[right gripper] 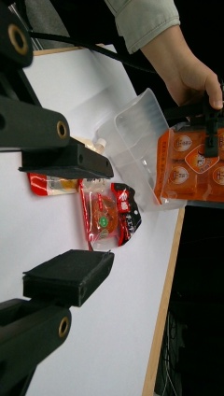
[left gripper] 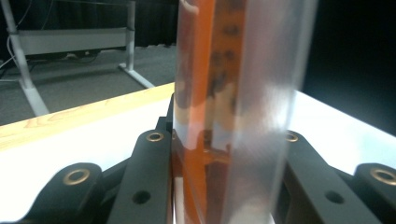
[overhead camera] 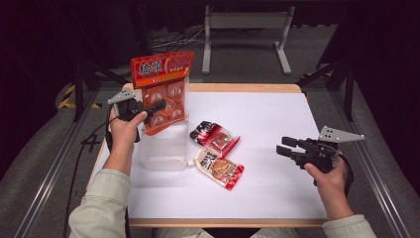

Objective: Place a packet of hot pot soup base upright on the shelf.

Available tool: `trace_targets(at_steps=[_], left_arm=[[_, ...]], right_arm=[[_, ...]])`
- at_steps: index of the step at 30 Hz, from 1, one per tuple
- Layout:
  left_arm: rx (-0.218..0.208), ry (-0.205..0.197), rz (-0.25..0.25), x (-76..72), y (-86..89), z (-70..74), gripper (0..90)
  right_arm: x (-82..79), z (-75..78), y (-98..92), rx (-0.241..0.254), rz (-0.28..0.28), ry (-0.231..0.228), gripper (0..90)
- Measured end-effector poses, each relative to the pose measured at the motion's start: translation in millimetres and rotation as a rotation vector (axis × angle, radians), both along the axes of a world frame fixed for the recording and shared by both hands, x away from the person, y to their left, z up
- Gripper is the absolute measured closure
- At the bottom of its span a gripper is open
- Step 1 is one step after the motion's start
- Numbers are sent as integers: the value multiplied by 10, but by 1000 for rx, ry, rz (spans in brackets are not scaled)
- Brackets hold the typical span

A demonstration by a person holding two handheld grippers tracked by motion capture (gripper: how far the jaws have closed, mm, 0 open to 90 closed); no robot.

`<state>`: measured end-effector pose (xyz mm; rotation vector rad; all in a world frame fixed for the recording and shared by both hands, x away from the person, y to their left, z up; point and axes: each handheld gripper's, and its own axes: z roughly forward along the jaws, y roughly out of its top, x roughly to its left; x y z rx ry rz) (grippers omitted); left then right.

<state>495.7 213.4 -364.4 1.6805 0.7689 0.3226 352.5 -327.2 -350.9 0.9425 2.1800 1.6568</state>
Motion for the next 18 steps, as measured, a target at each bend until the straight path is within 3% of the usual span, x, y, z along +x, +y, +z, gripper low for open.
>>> trace_targets(at_steps=[3,7,12,18], left_arm=[[72,43,5,-1,-18,-20,710],[78,61,-9,9,-53,-76,711],[124,69,-13,35,-129,-94,711],[111,112,-16,51,-103,-148,710]], right_arm=[[0,-3,5,-1,1,1,531],[6,-9,3,-2,5,2,529],[13,-19,17,0,7,7,528],[15,-20,25,-3,11,3,523]])
